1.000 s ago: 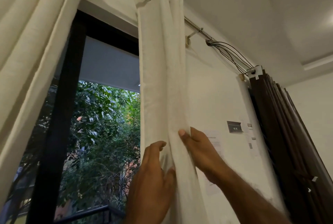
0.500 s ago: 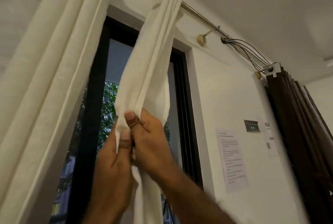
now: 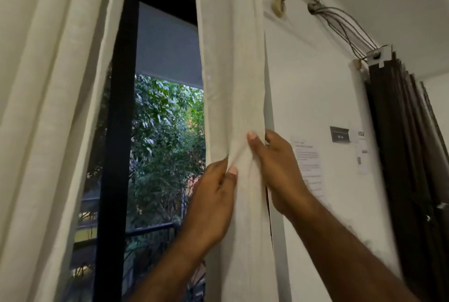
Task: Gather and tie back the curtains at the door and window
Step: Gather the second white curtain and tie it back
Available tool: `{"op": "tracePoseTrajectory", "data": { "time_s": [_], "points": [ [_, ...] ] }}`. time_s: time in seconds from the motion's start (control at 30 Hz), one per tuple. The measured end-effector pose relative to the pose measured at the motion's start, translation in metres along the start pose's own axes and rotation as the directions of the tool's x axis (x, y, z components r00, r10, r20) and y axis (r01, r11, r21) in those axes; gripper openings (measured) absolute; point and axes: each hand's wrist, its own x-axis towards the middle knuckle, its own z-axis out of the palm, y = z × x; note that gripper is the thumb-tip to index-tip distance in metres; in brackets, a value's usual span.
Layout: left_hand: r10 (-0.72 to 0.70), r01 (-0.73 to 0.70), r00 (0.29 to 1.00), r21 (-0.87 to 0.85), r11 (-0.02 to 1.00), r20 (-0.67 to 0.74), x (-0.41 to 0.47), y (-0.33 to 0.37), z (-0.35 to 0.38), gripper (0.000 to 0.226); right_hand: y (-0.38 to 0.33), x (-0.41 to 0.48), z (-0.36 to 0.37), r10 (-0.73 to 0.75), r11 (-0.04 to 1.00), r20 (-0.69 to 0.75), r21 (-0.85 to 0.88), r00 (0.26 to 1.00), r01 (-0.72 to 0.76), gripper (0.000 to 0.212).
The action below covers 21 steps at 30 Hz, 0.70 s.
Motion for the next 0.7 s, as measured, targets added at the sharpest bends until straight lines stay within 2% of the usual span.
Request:
{"op": "tracePoseTrajectory", "data": {
  "time_s": [0.07, 0.17, 0.2, 0.27, 0.3, 0.33, 0.37, 0.43, 0.5, 0.53, 0.6, 0.63, 0.7],
  "points": [
    [-0.032, 0.031, 0.999, -0.03, 0.999, -0.023, 0.001, 0.0, 0.0, 0.034, 0.0, 0.002, -0.006, 0.065, 0.994, 0.021, 0.089, 0.998, -0.067, 0.051],
    [-0.114, 0.112, 0.992, -0.042, 0.993, -0.044, 0.003, 0.001, 0.005, 0.05, 0.002, 0.002, -0.007, 0.113, 0.975, 0.05, 0.189, 0.992, -0.121, 0.053],
    [-0.097, 0.098, 0.991, 0.003, 0.995, -0.091, 0.001, 0.003, 0.007, 0.055, 0.003, 0.001, -0.006, 0.105, 0.971, 0.051, 0.208, 0.993, -0.114, 0.052],
    [0.075, -0.035, 0.972, 0.179, 0.983, -0.221, -0.001, 0.005, 0.008, 0.05, 0.004, 0.0, -0.002, 0.071, 0.967, 0.061, 0.239, 0.996, -0.084, 0.043],
    [0.169, -0.103, 0.951, 0.252, 0.962, -0.258, -0.002, 0.006, 0.009, 0.041, 0.005, -0.002, 0.0, 0.061, 0.964, 0.076, 0.254, 0.995, -0.078, 0.038],
    [0.201, -0.132, 0.945, 0.262, 0.956, -0.257, -0.004, 0.007, 0.011, 0.032, 0.006, -0.002, 0.001, 0.052, 0.959, 0.101, 0.272, 0.993, -0.078, 0.034],
    [0.171, -0.126, 0.961, 0.205, 0.971, -0.218, -0.005, 0.008, 0.012, 0.033, 0.006, -0.003, 0.003, 0.042, 0.954, 0.135, 0.289, 0.99, -0.08, 0.032],
    [0.02, -0.019, 0.999, 0.028, 0.999, -0.035, -0.004, 0.009, 0.011, 0.07, 0.007, -0.004, 0.005, 0.039, 0.933, 0.219, 0.341, 0.975, -0.114, 0.029],
    [-0.061, 0.068, 0.991, -0.051, 0.996, 0.119, -0.002, 0.009, 0.007, 0.095, 0.007, -0.007, 0.004, 0.094, 0.87, 0.317, 0.435, 0.944, -0.233, 0.028],
    [-0.068, 0.074, 0.988, -0.042, 0.996, 0.137, -0.002, 0.008, 0.005, 0.1, 0.007, -0.009, 0.001, 0.114, 0.827, 0.366, 0.479, 0.924, -0.293, 0.029],
    [-0.043, 0.042, 0.997, 0.012, 0.999, 0.062, 0.003, -0.003, 0.0, 0.09, 0.012, -0.011, -0.008, 0.106, 0.784, 0.438, 0.516, 0.893, -0.346, 0.027],
    [-0.032, 0.033, 0.999, 0.06, 0.998, -0.004, 0.004, -0.009, -0.001, 0.083, 0.018, -0.013, -0.012, 0.111, 0.807, 0.422, 0.489, 0.899, -0.33, 0.025],
    [-0.055, 0.068, 0.992, 0.121, 0.99, -0.111, 0.003, -0.013, -0.004, 0.077, 0.034, -0.016, -0.022, 0.169, 0.911, 0.252, 0.328, 0.953, -0.249, 0.02]
  ]
}}
